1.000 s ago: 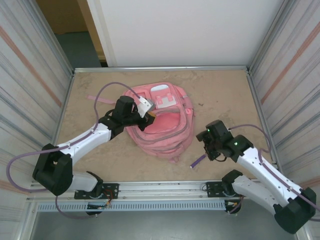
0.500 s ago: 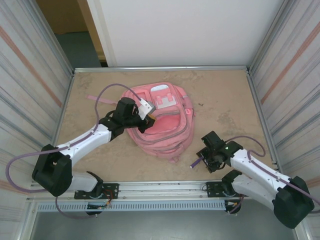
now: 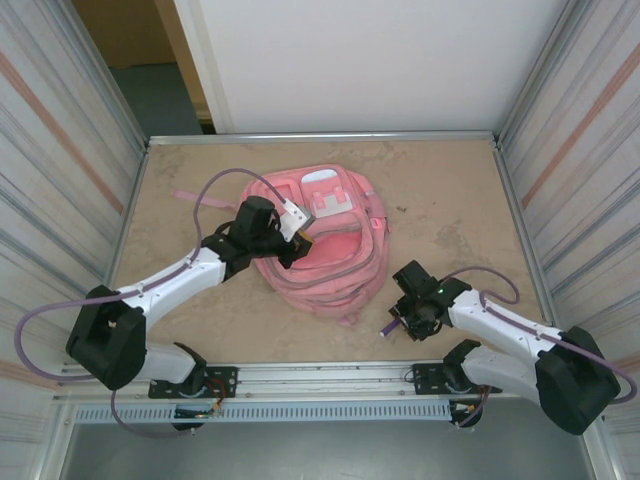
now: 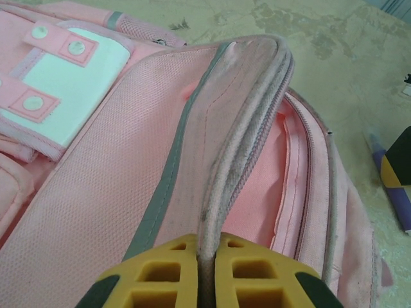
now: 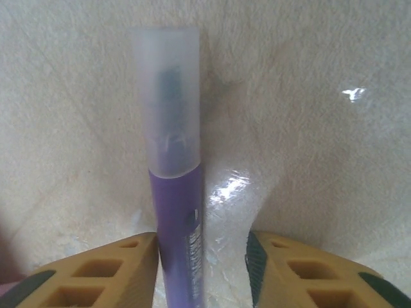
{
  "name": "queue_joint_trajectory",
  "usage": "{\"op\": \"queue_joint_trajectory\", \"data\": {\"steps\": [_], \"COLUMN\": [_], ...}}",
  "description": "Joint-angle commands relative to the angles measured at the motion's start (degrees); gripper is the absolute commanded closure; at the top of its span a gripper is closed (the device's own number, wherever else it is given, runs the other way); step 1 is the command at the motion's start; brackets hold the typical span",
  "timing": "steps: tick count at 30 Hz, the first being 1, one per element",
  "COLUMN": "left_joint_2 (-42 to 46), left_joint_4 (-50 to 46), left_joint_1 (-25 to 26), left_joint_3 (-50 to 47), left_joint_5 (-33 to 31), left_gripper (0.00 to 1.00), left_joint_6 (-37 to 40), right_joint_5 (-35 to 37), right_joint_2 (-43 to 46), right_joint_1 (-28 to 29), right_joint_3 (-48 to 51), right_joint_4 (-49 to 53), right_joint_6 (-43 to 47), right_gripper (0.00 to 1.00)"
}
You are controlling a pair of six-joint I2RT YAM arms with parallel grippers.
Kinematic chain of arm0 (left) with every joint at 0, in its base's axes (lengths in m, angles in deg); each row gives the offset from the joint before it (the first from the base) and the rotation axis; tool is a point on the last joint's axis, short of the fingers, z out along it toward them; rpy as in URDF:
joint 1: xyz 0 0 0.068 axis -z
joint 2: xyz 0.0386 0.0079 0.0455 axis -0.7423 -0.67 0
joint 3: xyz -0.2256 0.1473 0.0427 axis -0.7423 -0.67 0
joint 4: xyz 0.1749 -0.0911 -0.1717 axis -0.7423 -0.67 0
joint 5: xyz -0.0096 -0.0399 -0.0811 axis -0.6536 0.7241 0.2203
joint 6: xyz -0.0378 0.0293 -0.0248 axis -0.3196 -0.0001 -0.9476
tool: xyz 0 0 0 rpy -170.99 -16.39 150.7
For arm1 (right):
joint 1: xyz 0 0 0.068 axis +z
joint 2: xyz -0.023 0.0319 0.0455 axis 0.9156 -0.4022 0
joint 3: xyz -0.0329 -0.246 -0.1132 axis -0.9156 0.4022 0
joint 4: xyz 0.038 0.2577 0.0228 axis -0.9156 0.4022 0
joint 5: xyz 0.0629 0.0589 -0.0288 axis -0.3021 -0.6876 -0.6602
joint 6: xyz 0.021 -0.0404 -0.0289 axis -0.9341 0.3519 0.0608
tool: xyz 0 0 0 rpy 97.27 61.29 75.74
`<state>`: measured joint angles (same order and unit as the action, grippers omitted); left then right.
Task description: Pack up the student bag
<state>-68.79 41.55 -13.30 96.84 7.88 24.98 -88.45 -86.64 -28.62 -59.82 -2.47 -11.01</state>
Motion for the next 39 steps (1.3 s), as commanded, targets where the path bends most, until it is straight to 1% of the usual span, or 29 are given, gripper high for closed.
{"op": "queue_joint_trajectory", "data": {"steps": [1,4,7,10,13,17,19,25,28,31,32,33,34,36,37,39], "left_joint_2": [0.06,0.93,1.51,2.33,2.94,4.08,4.87,5.67,5.86,6.85,7.27,7.7,8.14,8.66,8.82,8.62], "left_joint_4": [-1.81,-2.42,-2.51,-2.97,-1.3,-1.28,-0.01,0.71,0.93,2.12,3.58,5.2,6.6,7.09,6.72,6.06], "left_joint_1": [0.39,0.48,0.48,0.53,0.53,0.54,0.56,0.59,0.6,0.09,-0.39,-0.96,-1.4,-1.85,-1.94,-1.98], "left_joint_3": [1.89,1.93,2.27,2.63,2.27,3.06,3.2,4.37,4.45,4.22,3.75,3.06,2.56,2.27,2.32,2.2], "left_joint_5": [-0.65,-1.38,-0.76,-0.42,0.95,1.85,2.43,4.91,5.17,6.16,6.87,7.64,8.07,8.29,8.36,8.33], "left_gripper": [1.0,1.0,1.0,1.0,0.99,1.0,1.0,0.99,0.99,1.0,1.0,1.0,1.0,1.0,1.0,1.0], "left_joint_6": [-0.96,-0.99,-1.1,-1.8,-2.94,-4.46,-5.1,-6.91,-7.53,-9.74,-10.75,-11.84,-12.7,-13.63,-13.55,-13.17], "right_joint_5": [0.56,0.08,1.99,2.49,3.49,2.25,1.37,0.54,-0.61,1.55,1.45,1.19,1.12,1.57,2.19,3.8], "right_joint_2": [-3.53,-3.45,-0.97,2.63,5.66,6.2,4.22,-8.14,-13.34,-16.33,-17.39,-18.72,-19.96,-21.06,-20.88,-19.31], "right_joint_1": [1.34,1.46,2.6,2.98,3.45,3.87,4.04,4.59,5.26,7.1,7.35,7.56,7.74,8.14,8.29,8.63], "right_joint_3": [2.83,2.0,0.2,-1.82,-5.43,-10.44,-14.7,-27.23,-29.57,-28.88,-29.46,-30.69,-31.98,-31.63,-30.54,-28.58], "right_joint_4": [-6.45,-6.52,-4.1,-3.27,-2.48,-7.38,-9.85,-16.24,-22.55,-28.81,-29.79,-29.47,-28.93,-30.2,-31.8,-34.03], "right_joint_6": [-1.46,-1.71,-2.61,-3.73,-4.14,-5.65,-5.31,-1.79,-5.59,-11.93,-12.36,-12.35,-12.18,-13.25,-14.33,-14.06], "right_gripper": [0.71,0.81,0.86,0.87,0.87,0.87,0.87,0.87,0.87,0.86,0.85,0.8,0.72,0.49,0.46,0.46]}}
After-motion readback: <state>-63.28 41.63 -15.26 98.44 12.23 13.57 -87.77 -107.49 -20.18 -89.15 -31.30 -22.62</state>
